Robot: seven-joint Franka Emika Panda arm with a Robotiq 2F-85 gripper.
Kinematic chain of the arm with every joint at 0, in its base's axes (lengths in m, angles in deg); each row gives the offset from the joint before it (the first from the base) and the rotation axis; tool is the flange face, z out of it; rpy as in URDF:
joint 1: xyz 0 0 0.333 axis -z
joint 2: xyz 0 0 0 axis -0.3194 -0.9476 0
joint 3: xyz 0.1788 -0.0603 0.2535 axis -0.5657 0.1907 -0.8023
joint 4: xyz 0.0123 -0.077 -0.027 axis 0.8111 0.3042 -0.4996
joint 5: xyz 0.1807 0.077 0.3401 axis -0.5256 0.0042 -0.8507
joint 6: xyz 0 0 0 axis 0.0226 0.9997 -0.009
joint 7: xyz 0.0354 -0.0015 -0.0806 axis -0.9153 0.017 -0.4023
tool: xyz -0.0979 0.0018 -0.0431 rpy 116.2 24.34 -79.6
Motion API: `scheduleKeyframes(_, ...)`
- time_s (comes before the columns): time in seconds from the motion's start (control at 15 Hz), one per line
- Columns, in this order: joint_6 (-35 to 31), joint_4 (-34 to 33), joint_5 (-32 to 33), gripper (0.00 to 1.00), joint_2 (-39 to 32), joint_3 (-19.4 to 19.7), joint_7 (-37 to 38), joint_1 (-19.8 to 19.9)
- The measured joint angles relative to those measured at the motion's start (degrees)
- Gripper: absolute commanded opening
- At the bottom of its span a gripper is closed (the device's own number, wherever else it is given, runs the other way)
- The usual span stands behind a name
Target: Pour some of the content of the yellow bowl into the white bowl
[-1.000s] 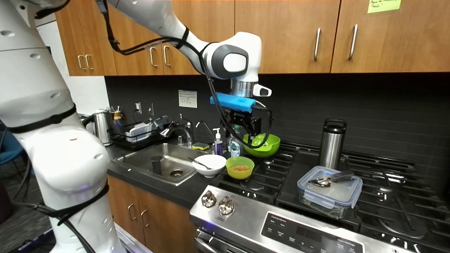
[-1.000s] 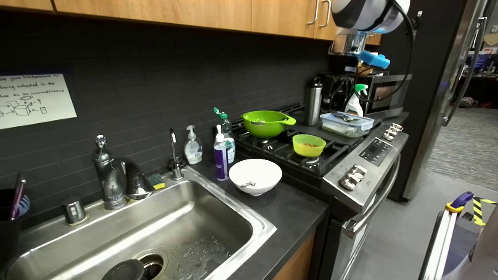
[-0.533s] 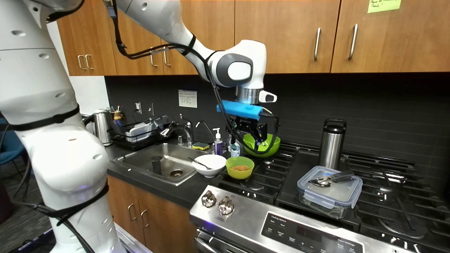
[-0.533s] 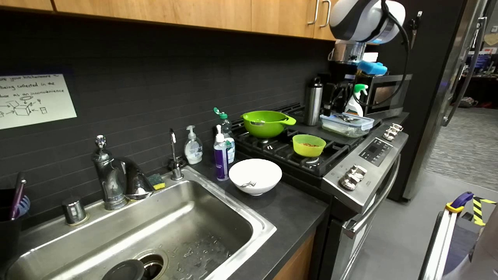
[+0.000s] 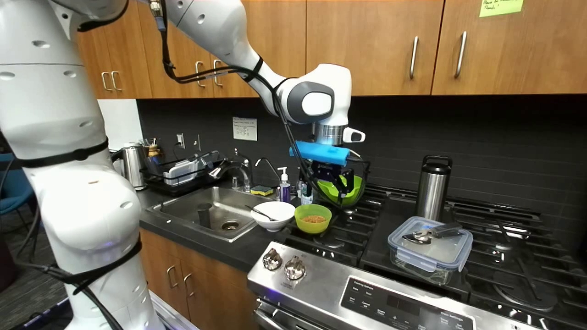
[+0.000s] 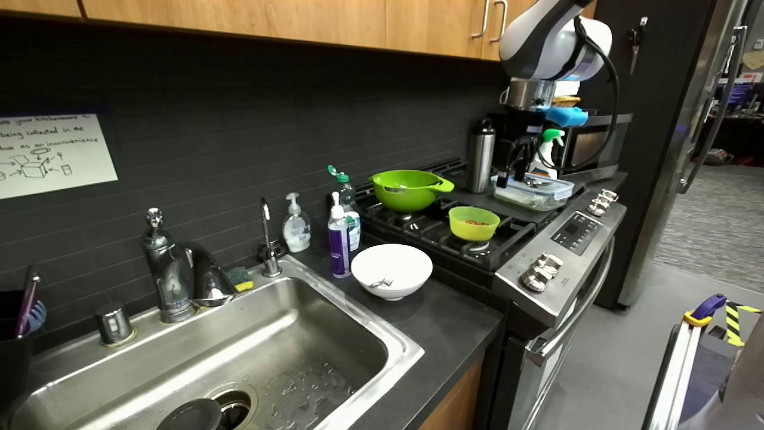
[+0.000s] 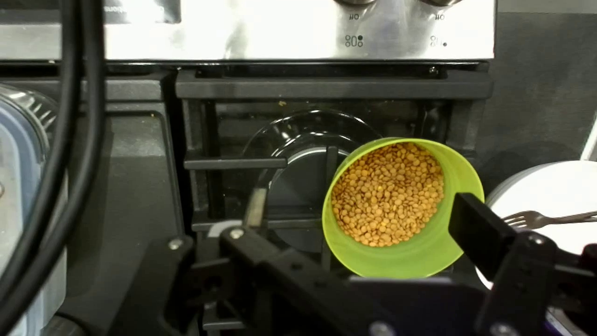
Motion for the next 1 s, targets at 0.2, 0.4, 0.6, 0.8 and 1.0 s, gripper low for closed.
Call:
scheduleKeyframes(0.2,0.0,-0.9,-0.2,1.0,-0.5,0.0,-0.7,0.2)
scheduleKeyframes(0.4,0.0,-1.4,-0.8,1.0,-0.7,0.0,-1.5,0.3)
scheduleKeyframes(0.6,0.0,-1.7,-1.3,1.0,-0.9,0.0,-2.5,0.5)
scheduleKeyframes(0.8,0.0,-1.8,-1.3,1.0,-1.1,0.0,-2.8,0.6)
scheduleKeyframes(1.0,0.3,-1.8,-1.4,1.0,-1.1,0.0,-3.6,0.7)
